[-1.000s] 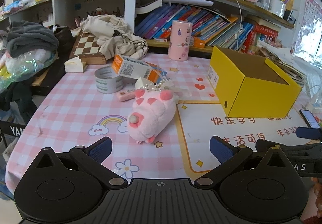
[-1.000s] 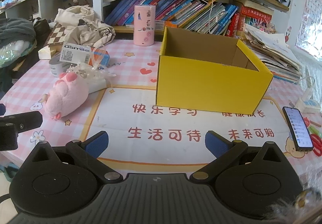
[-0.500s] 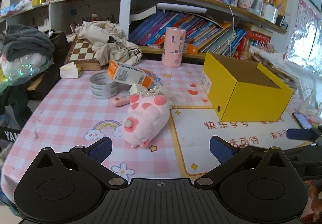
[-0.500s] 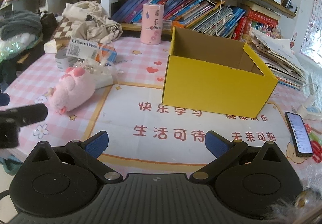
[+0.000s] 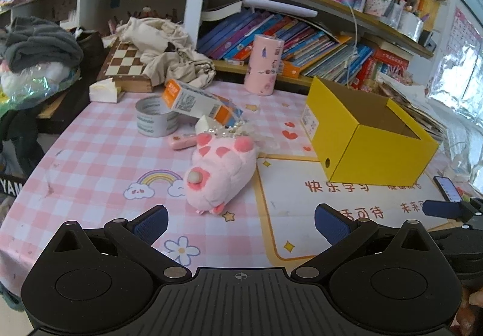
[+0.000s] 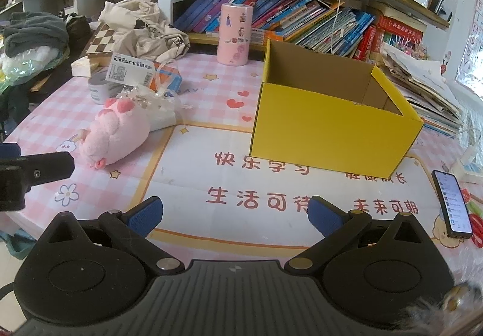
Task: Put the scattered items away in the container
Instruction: 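Move both tools toward the pink plush pig and pearl ribbon bag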
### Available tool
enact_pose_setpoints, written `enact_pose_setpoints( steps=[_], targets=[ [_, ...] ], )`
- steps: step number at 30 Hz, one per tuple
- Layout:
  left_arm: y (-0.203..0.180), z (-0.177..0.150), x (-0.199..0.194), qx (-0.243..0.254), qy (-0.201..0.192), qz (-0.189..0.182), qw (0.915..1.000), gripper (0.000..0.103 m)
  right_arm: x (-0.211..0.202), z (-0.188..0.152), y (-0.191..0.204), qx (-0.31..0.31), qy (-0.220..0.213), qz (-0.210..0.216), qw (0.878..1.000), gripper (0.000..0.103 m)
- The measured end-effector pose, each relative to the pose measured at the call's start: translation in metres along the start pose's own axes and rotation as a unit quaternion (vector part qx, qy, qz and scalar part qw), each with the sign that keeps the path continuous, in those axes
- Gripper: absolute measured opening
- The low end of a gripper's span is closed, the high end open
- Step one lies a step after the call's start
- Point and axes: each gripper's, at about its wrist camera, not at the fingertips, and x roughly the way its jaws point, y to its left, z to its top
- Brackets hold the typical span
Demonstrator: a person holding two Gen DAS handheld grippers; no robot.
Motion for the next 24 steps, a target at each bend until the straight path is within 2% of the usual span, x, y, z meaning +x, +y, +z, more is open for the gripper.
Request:
enact_pose_setpoints(
  steps=[11,20,24],
  targets=[
    [-0.003,0.000,0.000,0.012,0.002,0.015,0.9998,0.103,-0.001,0.001,0.003,-0.003,-0.003,0.017,1.000,0.103],
    [-0.007,0.000,-0.002,0.022,-0.002,-0.015,0.9997,0.103,-0.005,0.001,0.000,0.005,-0.013,0.035,0.999,0.103],
    [-0.004,0.000,-0.004,0.013,-0.012,-0.031,0.9994,0.103,-0.005,0.001,0.001,0.003,-0.018,0.021,1.000,0.103]
  ],
)
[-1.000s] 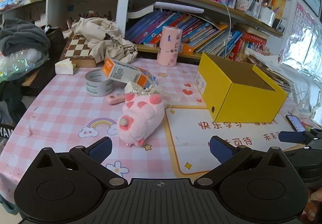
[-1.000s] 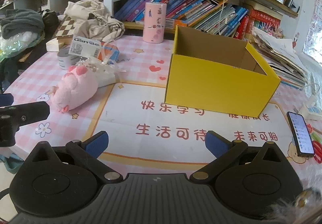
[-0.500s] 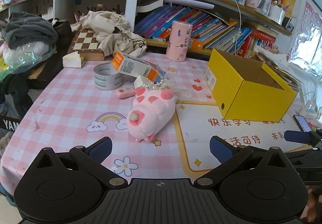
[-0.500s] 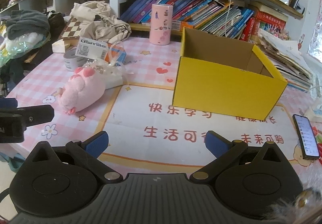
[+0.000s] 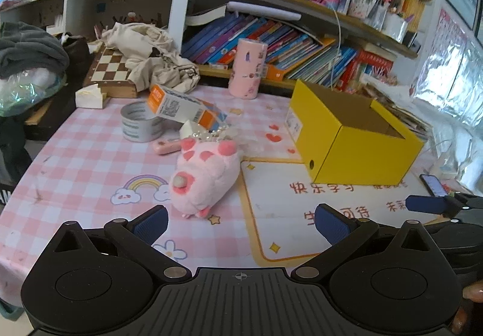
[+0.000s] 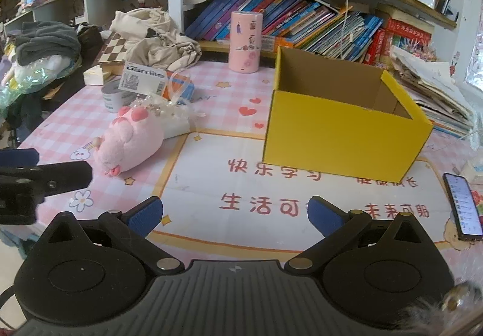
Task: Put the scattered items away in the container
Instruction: 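Move both tools toward the pink plush pig and pearl ribbon bag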
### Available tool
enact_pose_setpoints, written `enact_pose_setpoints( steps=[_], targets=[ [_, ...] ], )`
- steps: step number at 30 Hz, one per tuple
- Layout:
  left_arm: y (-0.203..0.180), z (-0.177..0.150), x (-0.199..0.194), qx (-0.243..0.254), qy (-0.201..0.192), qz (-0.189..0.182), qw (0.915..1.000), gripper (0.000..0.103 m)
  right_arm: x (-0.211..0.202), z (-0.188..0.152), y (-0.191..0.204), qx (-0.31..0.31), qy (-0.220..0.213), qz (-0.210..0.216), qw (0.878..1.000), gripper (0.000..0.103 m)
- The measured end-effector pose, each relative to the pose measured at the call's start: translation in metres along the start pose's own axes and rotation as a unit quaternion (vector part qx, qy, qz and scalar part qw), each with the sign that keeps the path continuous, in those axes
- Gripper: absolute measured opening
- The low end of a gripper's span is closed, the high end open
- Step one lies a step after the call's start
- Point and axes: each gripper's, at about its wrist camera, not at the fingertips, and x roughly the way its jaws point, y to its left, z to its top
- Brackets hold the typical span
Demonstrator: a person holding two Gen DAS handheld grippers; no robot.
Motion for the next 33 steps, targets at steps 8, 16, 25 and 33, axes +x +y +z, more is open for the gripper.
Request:
enact_pose_setpoints(
  steps=[8,16,25,33],
  targets=[
    [-0.003,0.000,0.001,0.003,0.003,0.006,1.0000,0.103,-0.003,0.000,-0.002,0.001,-0.010,0.000,1.000,0.103],
    [0.004,0.003,0.007,-0.022,0.011,0.027,0.9993,0.103,-0.003,0.004,-0.011,0.015,-0.014,0.011,1.000,0.103],
    [-0.002,0.004,0.032,-0.043,0.045,0.047,0.9970,0.103,0.014,0.012,-0.020,-0.013,-0.007,0.024,1.000,0.103],
    [-0.006,0.017,0.054,-0.075,0.039,0.081,0.9931,0.103,0.048,0.034,-0.033,-0.041,0.002,0.072,0.997,0.103]
  ],
)
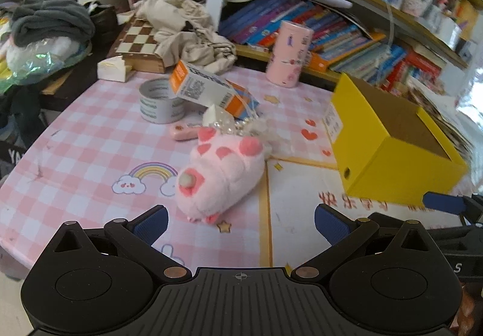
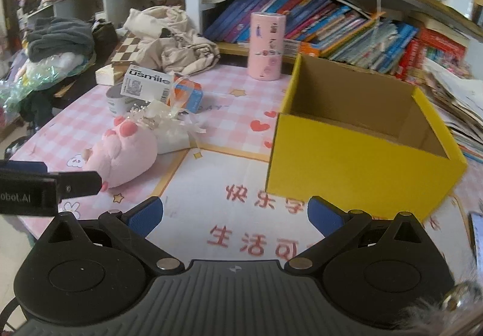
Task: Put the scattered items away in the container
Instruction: 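Move both tools toward the pink plush pig and pearl ribbon bag, then grasp the pink plush pig with the left tool while the right tool grasps the pearl ribbon bag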
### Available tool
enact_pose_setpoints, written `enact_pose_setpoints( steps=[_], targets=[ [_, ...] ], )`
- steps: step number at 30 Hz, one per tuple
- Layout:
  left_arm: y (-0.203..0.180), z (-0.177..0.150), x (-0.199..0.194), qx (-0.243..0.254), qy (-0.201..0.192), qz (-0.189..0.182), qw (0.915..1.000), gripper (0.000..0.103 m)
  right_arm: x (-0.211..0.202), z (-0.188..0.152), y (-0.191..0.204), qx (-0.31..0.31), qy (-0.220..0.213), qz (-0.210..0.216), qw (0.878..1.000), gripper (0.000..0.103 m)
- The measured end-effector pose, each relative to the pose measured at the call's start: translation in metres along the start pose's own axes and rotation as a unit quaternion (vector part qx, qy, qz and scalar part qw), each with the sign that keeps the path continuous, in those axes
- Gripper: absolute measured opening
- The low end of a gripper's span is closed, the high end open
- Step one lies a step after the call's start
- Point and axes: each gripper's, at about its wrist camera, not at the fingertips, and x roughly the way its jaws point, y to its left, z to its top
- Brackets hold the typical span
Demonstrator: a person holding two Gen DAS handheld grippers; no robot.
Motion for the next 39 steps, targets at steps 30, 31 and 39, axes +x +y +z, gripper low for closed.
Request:
enact_pose_setpoints(
  steps=[30,31,39],
  targets=[
    [-0.015,0.035,0.082,0.031,0.041,0.107,0.9929,0.103,0.074,0.032,0.015,-0.202,0.008,0.165,0.965,0.089],
    [-0.014,0.036,0.085,0.035,0.041,0.107,0.9928,0.103,0.076,0.033,0.016,-0.203,0.008,0.166,0.965,0.089],
    [0.000,0.038,0.089,0.030,0.051,0.081,0.9949,0.080,0.089,0.039,0.023,-0.204,0.009,0.172,0.964,0.089]
  ],
)
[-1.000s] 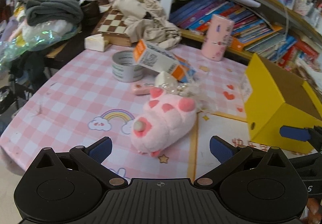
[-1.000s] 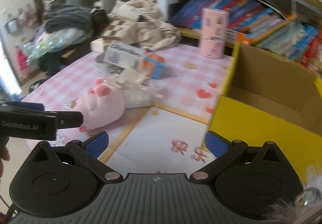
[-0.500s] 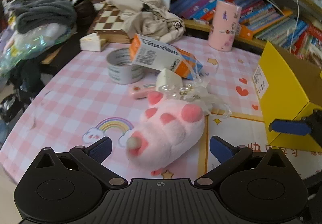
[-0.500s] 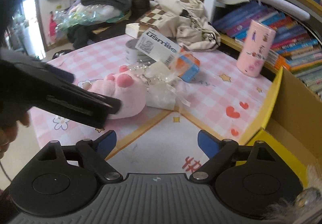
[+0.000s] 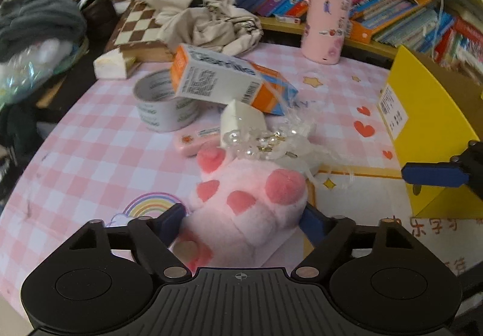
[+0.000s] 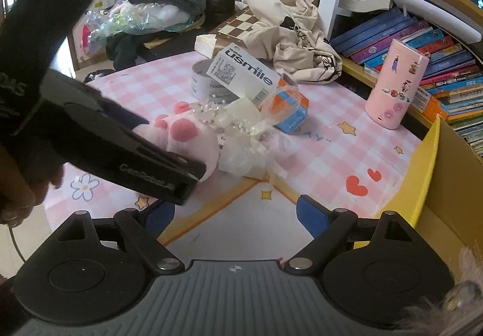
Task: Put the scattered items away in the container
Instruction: 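Grasp the pink plush pig with the left tool while the right tool grasps the pearl ribbon bag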
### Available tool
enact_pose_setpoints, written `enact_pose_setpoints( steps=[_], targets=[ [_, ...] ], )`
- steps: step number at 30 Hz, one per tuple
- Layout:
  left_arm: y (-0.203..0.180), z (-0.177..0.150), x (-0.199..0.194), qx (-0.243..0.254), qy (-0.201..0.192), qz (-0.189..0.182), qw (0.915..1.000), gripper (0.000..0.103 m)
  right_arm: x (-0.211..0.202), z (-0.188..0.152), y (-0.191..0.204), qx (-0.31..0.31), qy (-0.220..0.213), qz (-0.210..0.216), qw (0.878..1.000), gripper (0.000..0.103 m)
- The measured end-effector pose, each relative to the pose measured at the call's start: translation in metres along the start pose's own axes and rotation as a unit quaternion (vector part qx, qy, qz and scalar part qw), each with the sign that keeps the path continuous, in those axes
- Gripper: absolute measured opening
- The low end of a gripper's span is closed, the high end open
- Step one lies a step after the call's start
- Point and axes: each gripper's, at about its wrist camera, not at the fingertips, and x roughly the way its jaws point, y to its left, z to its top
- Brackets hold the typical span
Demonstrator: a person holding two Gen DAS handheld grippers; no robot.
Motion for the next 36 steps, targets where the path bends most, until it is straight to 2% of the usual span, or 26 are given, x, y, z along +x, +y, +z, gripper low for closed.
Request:
enact_pose_setpoints(
  steps=[2,5,8,14,18,27,28,31,33,35,36],
  targets=[
    [0.008,0.000,-0.004,-0.010,0.002,0.004,0.9999,0.076,0.004,0.003,0.001,-0.003,-0.004,0.005,1.000,0.086],
    [0.025,-0.005,-0.011,-0.037,0.007,0.021,0.9991,0.075,0.009,0.009,0.004,-0.010,-0.011,0.010,1.000,0.079],
    [0.040,-0.011,-0.018,-0.060,0.011,0.038,0.9974,0.075,0.017,0.015,0.007,-0.014,-0.015,0.014,1.000,0.075],
    [0.056,-0.021,-0.030,-0.077,0.017,0.065,0.9947,0.075,0.032,0.027,0.015,-0.018,-0.019,0.018,1.000,0.076],
    [0.064,-0.026,-0.035,-0.084,0.018,0.077,0.9933,0.075,0.051,0.033,0.025,-0.047,-0.007,0.013,0.999,0.078],
    [0.069,-0.031,-0.037,-0.079,0.017,0.076,0.9938,0.076,0.083,0.039,0.041,-0.101,-0.001,-0.002,0.995,0.074],
    [0.069,-0.032,-0.037,-0.079,0.017,0.076,0.9939,0.076,0.088,0.039,0.042,-0.106,0.007,-0.002,0.994,0.069],
    [0.071,-0.032,-0.037,-0.080,0.016,0.071,0.9941,0.076,0.094,0.038,0.048,-0.137,0.009,-0.016,0.990,0.067],
    [0.071,-0.032,-0.036,-0.080,0.016,0.068,0.9944,0.076,0.095,0.036,0.052,-0.158,0.007,-0.026,0.987,0.061],
    [0.071,-0.032,-0.034,-0.079,0.017,0.065,0.9946,0.076,0.094,0.034,0.055,-0.185,-0.001,-0.047,0.982,0.037],
    [0.072,-0.031,-0.034,-0.078,0.018,0.063,0.9948,0.076,0.094,0.034,0.054,-0.193,-0.003,-0.054,0.980,0.032]
  ],
)
